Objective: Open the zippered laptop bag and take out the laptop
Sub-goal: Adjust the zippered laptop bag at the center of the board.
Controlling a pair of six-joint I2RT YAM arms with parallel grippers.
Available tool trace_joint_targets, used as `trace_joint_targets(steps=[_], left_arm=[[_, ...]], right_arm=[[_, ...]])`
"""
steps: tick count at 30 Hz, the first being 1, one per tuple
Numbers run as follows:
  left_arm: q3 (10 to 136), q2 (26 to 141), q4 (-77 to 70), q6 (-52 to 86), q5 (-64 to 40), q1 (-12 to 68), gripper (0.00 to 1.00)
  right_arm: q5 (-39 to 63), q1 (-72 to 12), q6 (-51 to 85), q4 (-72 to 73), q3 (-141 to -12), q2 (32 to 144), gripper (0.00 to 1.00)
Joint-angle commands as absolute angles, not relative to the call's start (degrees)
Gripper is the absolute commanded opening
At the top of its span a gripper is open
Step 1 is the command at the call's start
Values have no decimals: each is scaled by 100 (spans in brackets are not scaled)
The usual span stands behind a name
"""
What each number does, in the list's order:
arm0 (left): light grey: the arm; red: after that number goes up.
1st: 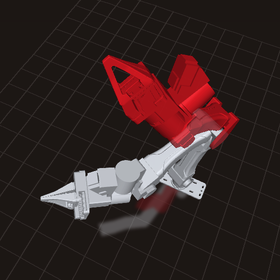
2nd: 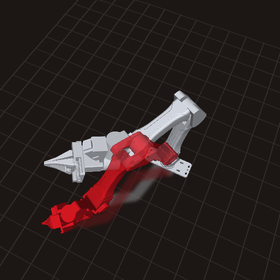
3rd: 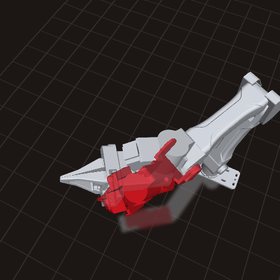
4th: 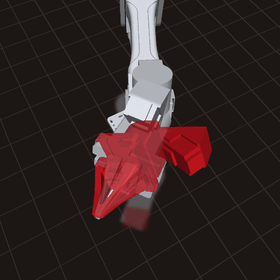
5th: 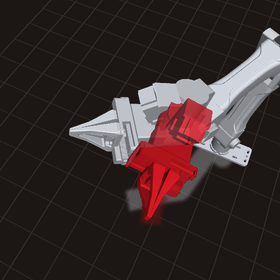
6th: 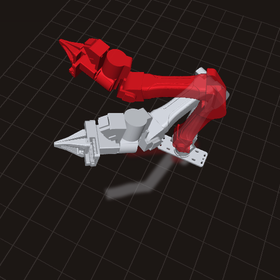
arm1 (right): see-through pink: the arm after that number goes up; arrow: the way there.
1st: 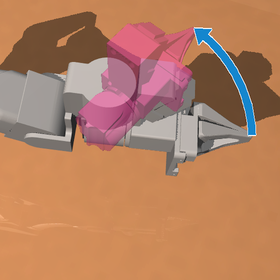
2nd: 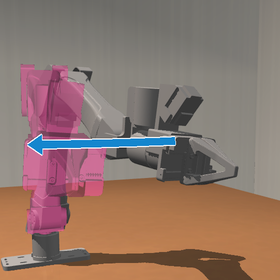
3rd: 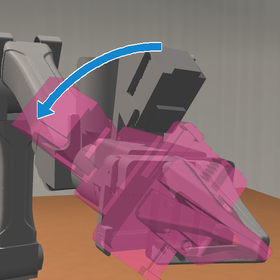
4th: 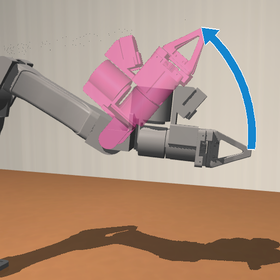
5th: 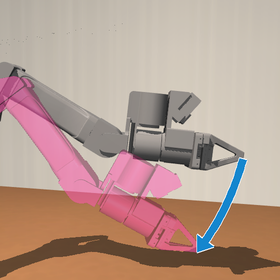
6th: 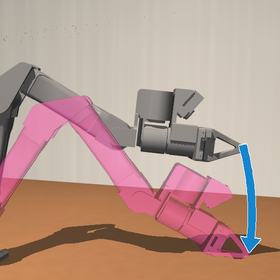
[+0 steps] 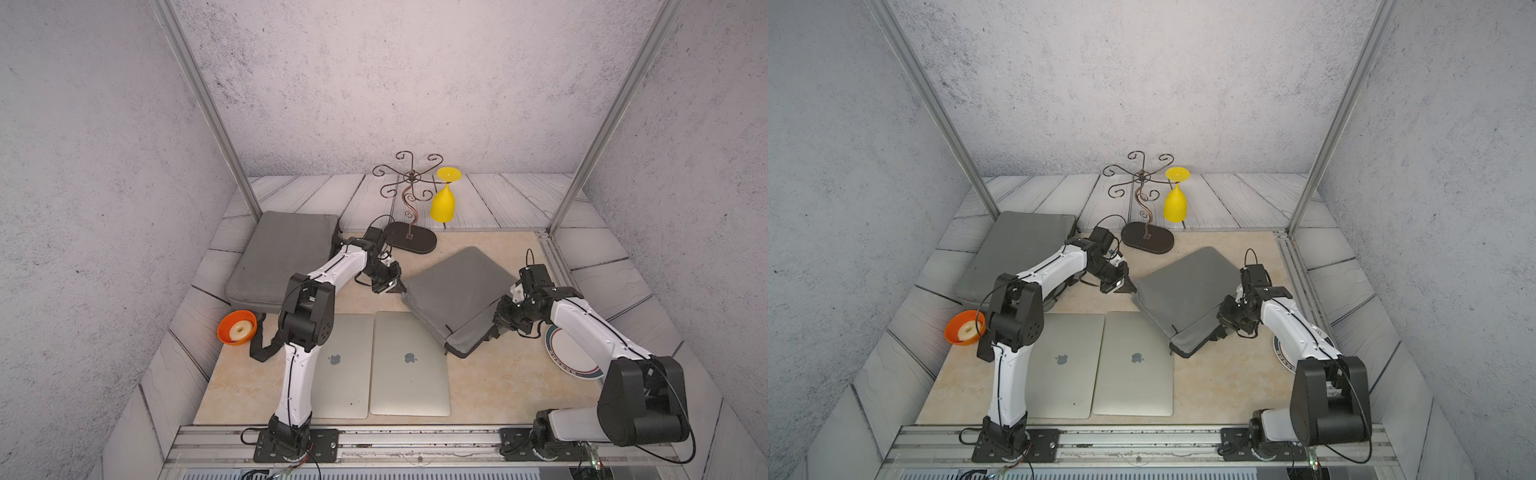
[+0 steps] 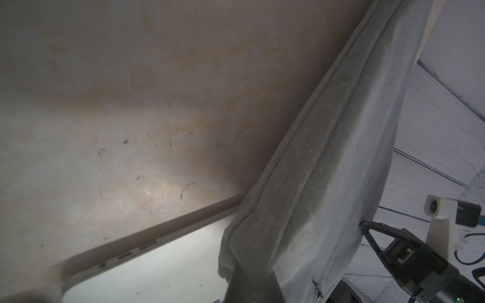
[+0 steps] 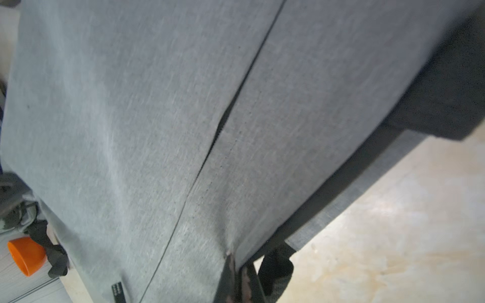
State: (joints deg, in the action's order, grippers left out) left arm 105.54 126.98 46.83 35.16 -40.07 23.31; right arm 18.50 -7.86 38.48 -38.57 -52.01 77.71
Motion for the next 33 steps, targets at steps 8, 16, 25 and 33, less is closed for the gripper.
trace_joint_targets(steps=[8,16,25,33], left_arm=[[11982,13656,4623,2935,-4277,1996,5],[12863,14236,4813,2693,-4382,1815,26],[13092,13829,4721,2121,-3512,1718,54],[13136,13521,4569,1465,-2496,1611,64]], right_arm=[[1954,-1887,5500,-2821,-5026,7565,1],[1604,-2352,6416,-1957,-4984,7941,0],[1415,-2485,6958,-1432,-5273,8591,0],[1441,-2571,7119,-1268,-5380,8851,0]])
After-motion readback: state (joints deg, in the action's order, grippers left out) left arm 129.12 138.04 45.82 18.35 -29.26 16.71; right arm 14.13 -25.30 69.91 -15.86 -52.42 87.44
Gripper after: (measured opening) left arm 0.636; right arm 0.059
